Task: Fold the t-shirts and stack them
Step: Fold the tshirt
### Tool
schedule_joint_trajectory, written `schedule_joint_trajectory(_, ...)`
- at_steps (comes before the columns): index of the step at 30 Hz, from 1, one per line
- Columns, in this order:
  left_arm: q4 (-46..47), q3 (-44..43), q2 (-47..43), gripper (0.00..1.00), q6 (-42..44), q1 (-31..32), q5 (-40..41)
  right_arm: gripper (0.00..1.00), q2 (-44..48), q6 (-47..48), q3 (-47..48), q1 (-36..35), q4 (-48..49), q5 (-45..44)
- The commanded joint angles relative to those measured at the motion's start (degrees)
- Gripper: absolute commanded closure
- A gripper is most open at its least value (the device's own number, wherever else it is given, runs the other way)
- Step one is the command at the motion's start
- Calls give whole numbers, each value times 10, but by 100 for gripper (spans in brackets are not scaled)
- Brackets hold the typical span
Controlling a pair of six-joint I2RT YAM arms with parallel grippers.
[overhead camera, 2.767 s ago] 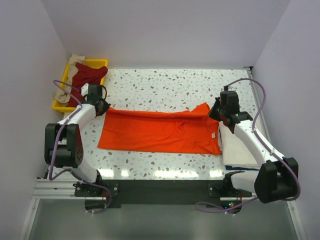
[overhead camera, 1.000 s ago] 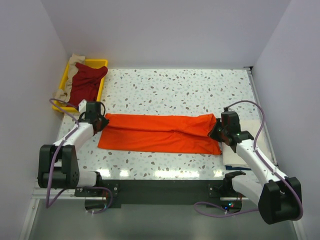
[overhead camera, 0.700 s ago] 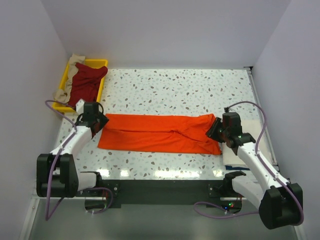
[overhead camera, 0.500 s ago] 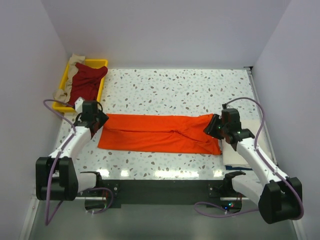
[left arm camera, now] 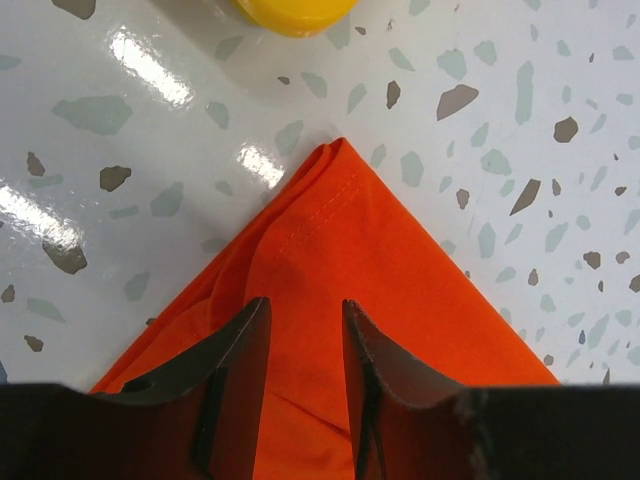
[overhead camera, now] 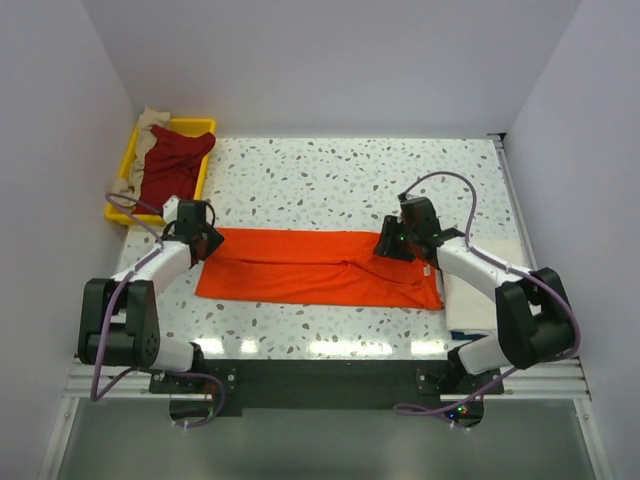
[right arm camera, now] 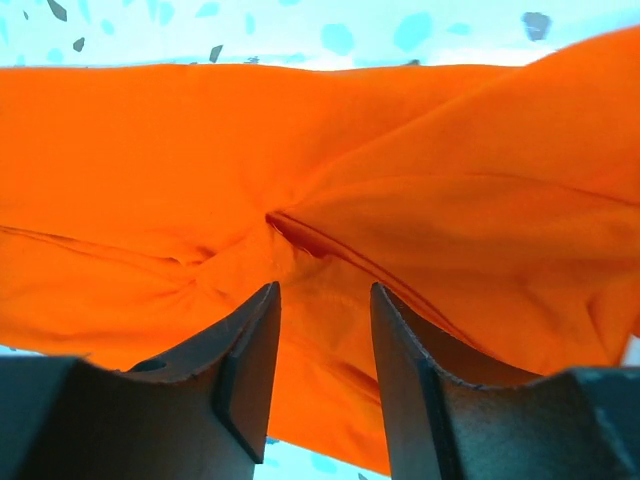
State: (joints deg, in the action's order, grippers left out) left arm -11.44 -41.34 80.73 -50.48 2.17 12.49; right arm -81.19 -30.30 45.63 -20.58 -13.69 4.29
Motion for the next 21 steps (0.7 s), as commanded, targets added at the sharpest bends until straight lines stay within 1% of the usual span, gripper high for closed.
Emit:
schedule_joint_trajectory(1,47,29,7,61,-11,1,21,53,-24,25,28,-18,66,3)
schedule_joint_trajectory(5,59,46,10,62,-14,1,20,47,-55,32,25,-24,97,-3)
schedule_joint_trajectory(13,62,57,7,63,-11,1,18,46,-80,35,4,-45,159,6)
schedule_joint_trajectory(19,59,53,0,63,-8,1,15,51,-52,22,-21,-60,161,-1)
schedule_joint_trajectory(21,56,52,-3,63,-8,1,15,55,-42,17,-34,-60,158,4)
